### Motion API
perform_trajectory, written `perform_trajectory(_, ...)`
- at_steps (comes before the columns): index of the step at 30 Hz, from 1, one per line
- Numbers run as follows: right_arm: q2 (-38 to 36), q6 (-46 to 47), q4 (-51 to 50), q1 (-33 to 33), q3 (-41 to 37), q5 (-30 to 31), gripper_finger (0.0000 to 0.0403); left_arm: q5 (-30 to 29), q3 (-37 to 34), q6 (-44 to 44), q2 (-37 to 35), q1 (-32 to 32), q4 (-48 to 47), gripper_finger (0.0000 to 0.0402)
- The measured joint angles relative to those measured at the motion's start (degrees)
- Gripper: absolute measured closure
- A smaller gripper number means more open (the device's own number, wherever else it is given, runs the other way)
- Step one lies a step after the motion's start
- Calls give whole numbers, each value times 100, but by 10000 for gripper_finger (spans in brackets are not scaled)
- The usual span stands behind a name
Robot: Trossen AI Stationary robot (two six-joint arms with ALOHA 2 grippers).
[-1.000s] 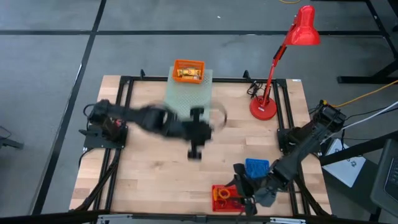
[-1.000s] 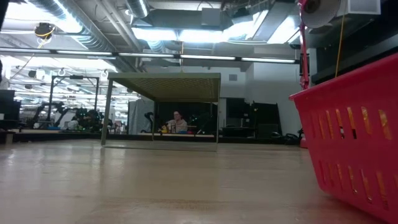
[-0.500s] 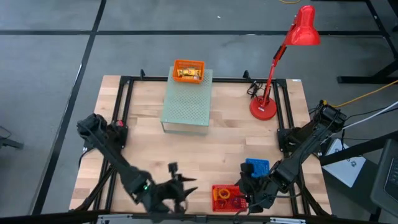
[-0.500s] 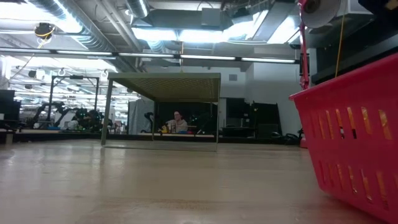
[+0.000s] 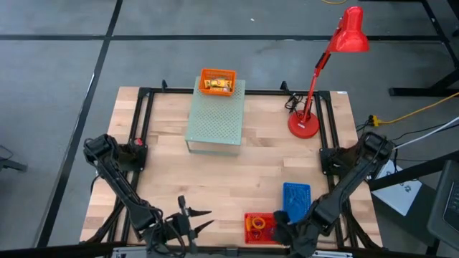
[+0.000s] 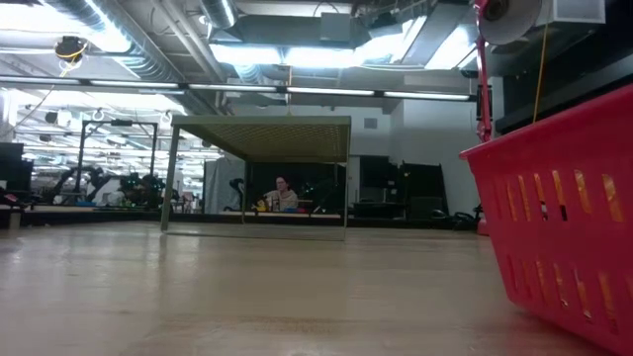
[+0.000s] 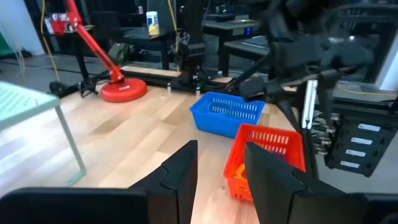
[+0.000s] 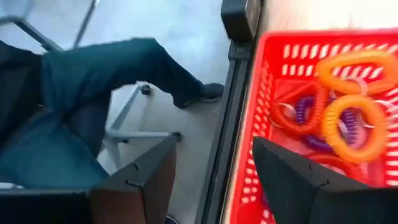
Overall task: Pick & Place Office Desk Supplies
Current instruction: Put the red bin on the shelf
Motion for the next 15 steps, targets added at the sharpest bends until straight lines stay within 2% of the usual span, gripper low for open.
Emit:
perform_trajectory(4,605,-113,-380,-41,479,-5,188,-57,-84,-128,72,93,4,272)
perform_trajectory(9,1182,-199,-1418,-167,1183,151,188,106,-87,-211,229,248,28,272)
perform_trajectory(15,1367,-321,-1737,-254,1460,148,188,341,-87,-240,358,375,28,272)
